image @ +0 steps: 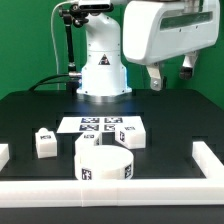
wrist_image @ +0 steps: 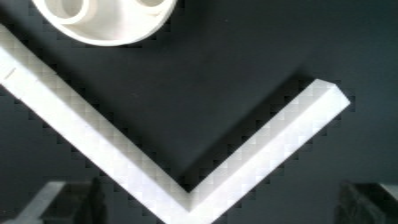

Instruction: Assemble stool

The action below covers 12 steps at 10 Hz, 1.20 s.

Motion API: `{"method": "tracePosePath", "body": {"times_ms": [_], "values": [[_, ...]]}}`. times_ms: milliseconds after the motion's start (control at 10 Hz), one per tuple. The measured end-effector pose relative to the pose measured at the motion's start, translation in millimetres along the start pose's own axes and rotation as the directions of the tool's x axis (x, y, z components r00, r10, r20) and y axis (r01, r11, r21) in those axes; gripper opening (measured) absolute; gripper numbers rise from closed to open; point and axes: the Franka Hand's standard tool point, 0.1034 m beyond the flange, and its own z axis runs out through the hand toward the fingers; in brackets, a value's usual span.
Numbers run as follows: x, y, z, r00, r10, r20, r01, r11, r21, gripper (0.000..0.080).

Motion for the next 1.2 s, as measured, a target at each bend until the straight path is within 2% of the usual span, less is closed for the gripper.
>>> {"method": "tracePosePath", "body": {"times_ms": [500,600,800,900,1000,1100,1200], "values": [[-1.1,0.9,1.1,1.0,-0.001,-0.001,0.001,1.0,-0.001,0.0649],[-6.0,9.5,8.4,0.998,-0.051,-0.035,0.05,0.998,-0.028,0.0649],[-31.6,16.7,29.2,0.995,-0.076,-0.06,0.073,0.996,-0.051,0.0649],[-40.0,21.3,38.1,0.99,-0.117,-0.077,0.111,0.991,-0.072,0.0649],[-49.4,24.2,46.8,0.988,-0.132,-0.085,0.125,0.989,-0.081,0.0649],[-53.9,24.9,49.7,0.989,-0.123,-0.076,0.118,0.991,-0.069,0.0649],[-52.7,24.4,49.2,0.989,-0.125,-0.078,0.12,0.99,-0.07,0.0649]]}}
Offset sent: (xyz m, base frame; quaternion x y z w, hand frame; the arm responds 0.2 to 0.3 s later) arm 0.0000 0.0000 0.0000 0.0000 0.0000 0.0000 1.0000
